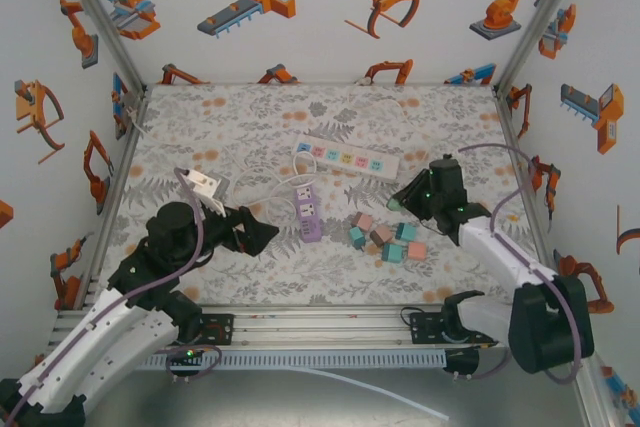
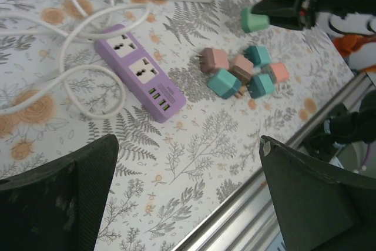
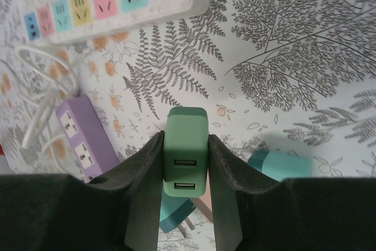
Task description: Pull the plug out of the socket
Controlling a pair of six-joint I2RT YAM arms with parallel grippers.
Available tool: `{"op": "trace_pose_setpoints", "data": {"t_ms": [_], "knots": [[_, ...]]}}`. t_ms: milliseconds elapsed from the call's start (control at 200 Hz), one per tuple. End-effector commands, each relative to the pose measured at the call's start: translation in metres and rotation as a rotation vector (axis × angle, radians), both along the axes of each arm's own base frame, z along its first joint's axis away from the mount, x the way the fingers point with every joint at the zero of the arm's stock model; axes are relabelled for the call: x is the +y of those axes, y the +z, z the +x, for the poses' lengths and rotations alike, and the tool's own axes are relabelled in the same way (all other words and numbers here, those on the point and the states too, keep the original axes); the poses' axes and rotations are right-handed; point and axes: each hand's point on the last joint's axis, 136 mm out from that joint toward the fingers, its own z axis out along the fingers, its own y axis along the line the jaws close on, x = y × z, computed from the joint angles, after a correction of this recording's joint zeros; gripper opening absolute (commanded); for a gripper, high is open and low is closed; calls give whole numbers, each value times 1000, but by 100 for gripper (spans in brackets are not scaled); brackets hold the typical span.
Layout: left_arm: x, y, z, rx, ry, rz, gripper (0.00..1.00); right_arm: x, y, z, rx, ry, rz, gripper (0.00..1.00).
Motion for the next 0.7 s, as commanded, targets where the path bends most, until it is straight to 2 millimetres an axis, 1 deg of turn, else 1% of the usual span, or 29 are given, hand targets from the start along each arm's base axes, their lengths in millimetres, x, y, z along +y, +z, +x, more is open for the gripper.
{"op": "trace_pose_setpoints", "data": {"t_ms": [0,90,175,210,315,406,491,556,636,696], "knots": [[-19,0,-12,-15,-139,11,97,25,-6,12,-34,213,37,1],[-27,-2,-13,-2,-178,22,97,35,-18,17,8,284,95,6],[-26,-7,-7,7,-144,52,97,38,-28,17,26,295,111,11],[-26,-9,-6,7,-129,64,97,37,-31,16,27,285,106,14],[-25,-13,-4,-5,-111,86,97,28,-40,10,52,251,73,31],[-21,-16,0,-12,-73,106,97,20,-44,4,77,228,37,40],[-15,-18,6,-18,-26,126,97,13,-41,1,70,204,0,47],[-14,-18,7,-29,-17,130,97,9,-34,2,48,191,-21,50],[-17,-12,4,-51,-42,119,97,5,-22,5,21,188,-44,51],[-21,-8,1,-66,-70,109,97,4,-9,8,-11,182,-58,52]]}}
